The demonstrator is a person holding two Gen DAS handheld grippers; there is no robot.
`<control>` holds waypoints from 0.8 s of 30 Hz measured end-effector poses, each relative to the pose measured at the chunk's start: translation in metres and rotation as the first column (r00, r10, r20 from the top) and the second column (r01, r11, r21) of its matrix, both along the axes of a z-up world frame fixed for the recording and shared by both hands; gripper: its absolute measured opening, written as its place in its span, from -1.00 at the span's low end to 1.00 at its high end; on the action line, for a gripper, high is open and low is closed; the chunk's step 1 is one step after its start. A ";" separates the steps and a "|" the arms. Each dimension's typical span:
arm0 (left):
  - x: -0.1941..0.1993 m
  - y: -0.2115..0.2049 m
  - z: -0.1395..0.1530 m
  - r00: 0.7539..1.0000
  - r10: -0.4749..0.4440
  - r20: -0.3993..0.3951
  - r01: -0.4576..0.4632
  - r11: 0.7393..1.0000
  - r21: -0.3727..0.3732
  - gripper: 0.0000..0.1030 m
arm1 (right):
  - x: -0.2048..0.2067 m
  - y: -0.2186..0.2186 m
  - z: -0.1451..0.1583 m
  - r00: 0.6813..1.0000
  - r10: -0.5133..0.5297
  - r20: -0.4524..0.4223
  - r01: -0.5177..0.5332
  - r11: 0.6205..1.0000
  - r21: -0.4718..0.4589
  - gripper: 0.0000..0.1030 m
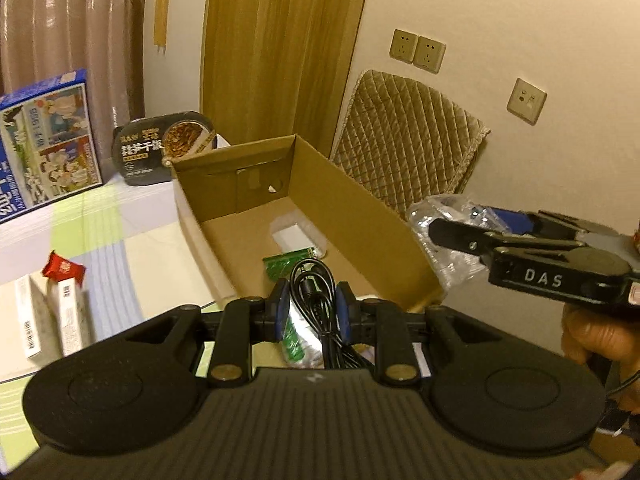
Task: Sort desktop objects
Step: 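Open the left gripper over the box while the right releases the holder inside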
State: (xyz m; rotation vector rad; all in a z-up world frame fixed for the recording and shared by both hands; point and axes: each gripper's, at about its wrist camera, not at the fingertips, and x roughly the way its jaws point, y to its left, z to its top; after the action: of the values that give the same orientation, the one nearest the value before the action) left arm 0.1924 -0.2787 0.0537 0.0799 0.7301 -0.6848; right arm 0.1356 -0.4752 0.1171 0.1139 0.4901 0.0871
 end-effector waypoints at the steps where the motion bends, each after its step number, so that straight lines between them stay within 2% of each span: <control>1: 0.004 -0.004 -0.001 1.000 -0.003 -0.004 0.003 1.000 -0.001 -0.61 | 0.003 -0.001 -0.002 1.000 0.001 -0.004 -0.001 1.000 -0.001 0.24; 8: 0.026 -0.021 -0.015 0.999 -0.001 -0.038 0.000 1.000 -0.016 -0.61 | 0.022 -0.009 -0.011 1.000 -0.001 -0.020 0.001 1.000 0.000 0.24; 13: 0.044 -0.022 -0.023 0.996 0.056 -0.075 -0.059 0.997 -0.046 -0.54 | 0.030 -0.015 -0.015 1.000 -0.006 -0.022 0.006 1.000 0.005 0.24; 17: 0.047 -0.019 -0.023 0.996 0.070 -0.053 -0.071 0.997 -0.026 -0.53 | 0.034 -0.017 -0.020 1.000 -0.005 -0.031 0.005 1.000 0.006 0.24; 24: 0.037 -0.007 -0.023 0.996 0.092 -0.002 -0.092 0.996 0.019 -0.25 | 0.039 -0.014 -0.026 0.999 0.008 -0.041 -0.008 1.000 0.009 0.25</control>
State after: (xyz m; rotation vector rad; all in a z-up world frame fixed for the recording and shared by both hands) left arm 0.2294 -0.2854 0.0306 0.0620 0.7381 -0.5902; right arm 0.1748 -0.4894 0.0913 0.1226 0.5316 0.0946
